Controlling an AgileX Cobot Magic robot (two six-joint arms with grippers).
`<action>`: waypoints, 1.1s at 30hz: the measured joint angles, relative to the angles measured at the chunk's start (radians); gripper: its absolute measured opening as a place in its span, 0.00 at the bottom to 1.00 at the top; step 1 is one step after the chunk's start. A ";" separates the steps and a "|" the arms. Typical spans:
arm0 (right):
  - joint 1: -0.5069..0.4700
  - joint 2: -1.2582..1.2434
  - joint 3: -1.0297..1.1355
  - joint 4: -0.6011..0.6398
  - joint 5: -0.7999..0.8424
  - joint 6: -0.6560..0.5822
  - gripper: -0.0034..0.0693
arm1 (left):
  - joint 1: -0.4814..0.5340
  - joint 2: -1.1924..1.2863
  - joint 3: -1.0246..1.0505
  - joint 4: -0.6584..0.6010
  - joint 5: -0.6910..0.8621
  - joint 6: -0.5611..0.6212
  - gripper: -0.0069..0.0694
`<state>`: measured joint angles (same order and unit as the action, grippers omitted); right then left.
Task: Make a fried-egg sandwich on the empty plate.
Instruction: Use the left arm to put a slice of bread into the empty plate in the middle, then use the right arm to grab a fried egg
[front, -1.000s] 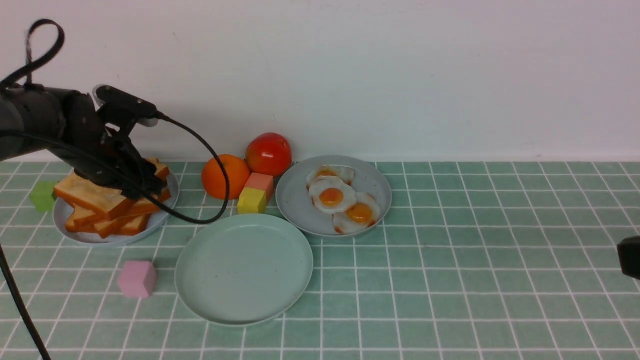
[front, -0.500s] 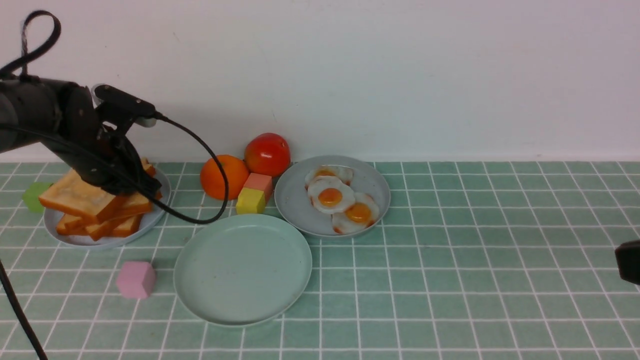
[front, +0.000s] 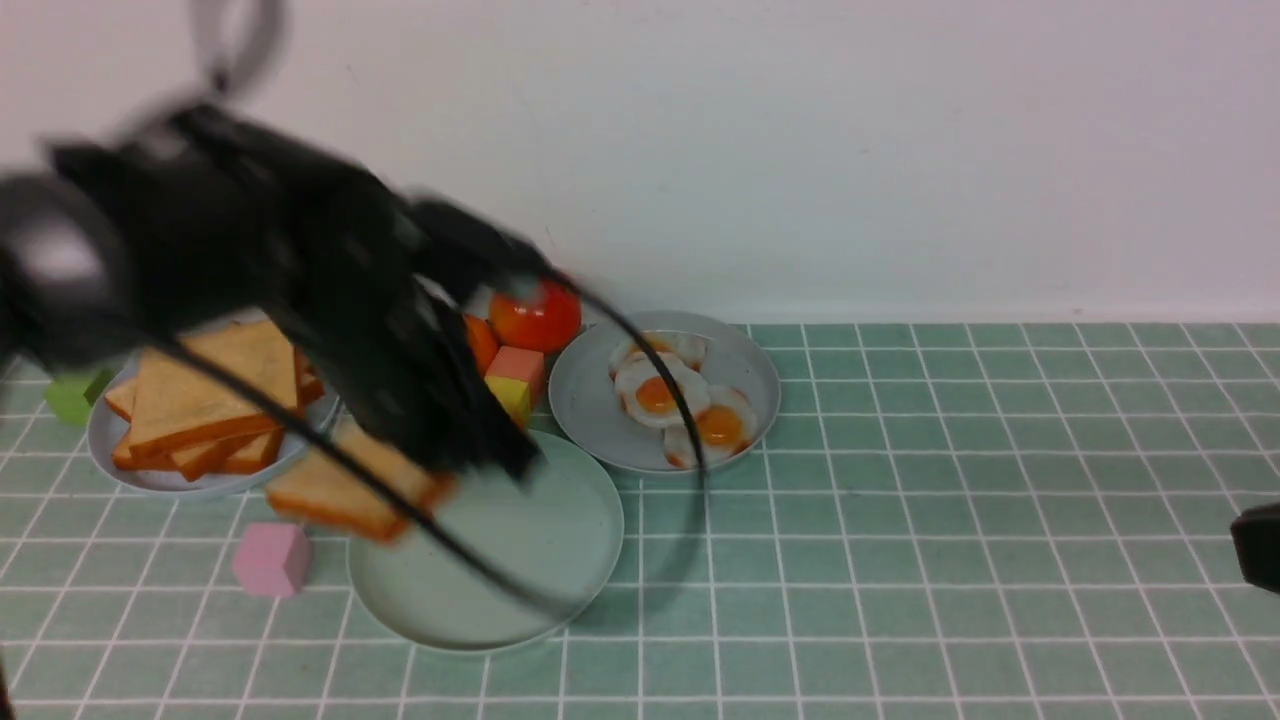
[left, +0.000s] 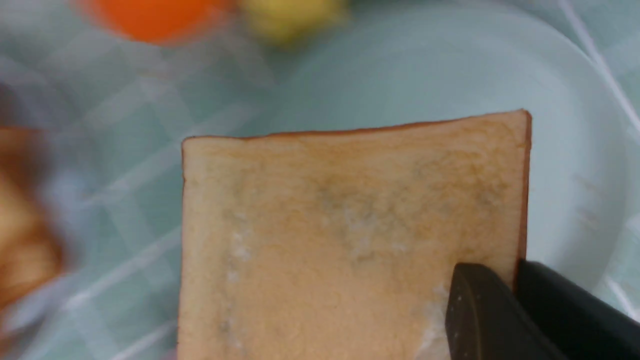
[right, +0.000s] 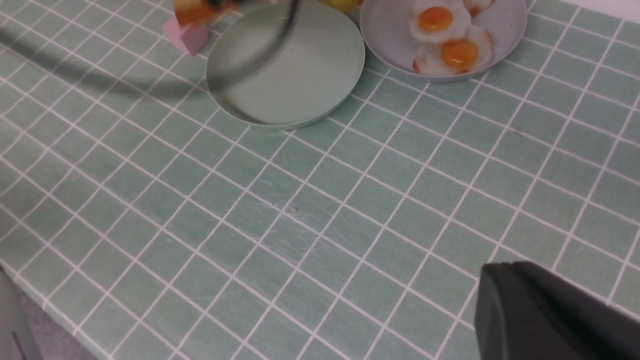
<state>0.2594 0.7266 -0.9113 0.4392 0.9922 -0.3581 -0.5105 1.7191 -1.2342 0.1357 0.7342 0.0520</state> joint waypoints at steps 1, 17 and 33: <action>0.000 0.000 0.000 0.000 0.001 -0.002 0.07 | -0.021 0.011 0.010 0.013 -0.012 -0.010 0.17; 0.000 0.002 0.000 -0.026 0.025 0.047 0.20 | -0.069 0.134 0.020 0.122 -0.204 -0.125 0.43; 0.000 0.440 -0.096 0.127 -0.200 -0.012 0.40 | -0.096 -0.524 0.133 -0.022 -0.168 -0.257 0.11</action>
<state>0.2594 1.1668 -1.0076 0.5663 0.7922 -0.3705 -0.6063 1.1949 -1.1011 0.1135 0.5659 -0.2054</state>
